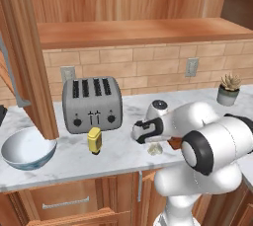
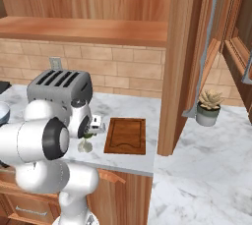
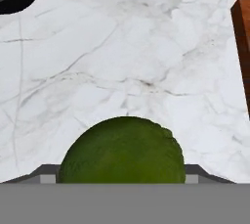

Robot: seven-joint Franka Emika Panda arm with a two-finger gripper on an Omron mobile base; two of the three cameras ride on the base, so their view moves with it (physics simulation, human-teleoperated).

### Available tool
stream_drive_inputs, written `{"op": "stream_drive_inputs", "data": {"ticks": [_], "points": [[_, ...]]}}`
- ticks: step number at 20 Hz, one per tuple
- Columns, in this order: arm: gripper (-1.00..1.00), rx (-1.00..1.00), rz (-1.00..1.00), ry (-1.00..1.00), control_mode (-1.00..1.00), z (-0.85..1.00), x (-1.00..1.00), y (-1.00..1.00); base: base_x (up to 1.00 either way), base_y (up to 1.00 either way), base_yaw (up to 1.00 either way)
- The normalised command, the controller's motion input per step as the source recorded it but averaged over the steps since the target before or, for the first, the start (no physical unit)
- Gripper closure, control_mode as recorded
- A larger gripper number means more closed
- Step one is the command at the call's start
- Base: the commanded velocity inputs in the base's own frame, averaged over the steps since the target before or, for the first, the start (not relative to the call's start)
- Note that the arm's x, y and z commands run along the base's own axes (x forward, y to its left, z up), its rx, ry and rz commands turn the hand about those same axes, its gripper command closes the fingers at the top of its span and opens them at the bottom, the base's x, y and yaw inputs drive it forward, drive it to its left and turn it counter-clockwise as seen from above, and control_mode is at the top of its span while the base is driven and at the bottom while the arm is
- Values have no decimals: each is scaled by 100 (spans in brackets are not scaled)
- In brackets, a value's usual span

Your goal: Open the cabinet. Place the bowl and condiment on the counter. Then place the lime and garlic on the cutting board.

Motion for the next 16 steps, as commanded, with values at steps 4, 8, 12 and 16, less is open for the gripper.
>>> {"op": "stream_drive_inputs", "data": {"ticks": [4,8,12,16], "points": [[100,11,-7,0,-100,63,4,-61,0,0,0],[100,8,-14,2,-100,54,14,-95,0,0,0],[100,0,-14,12,-100,6,19,-81,0,0,0],[100,-3,-9,16,-100,-14,19,-48,0,0,0]]}}
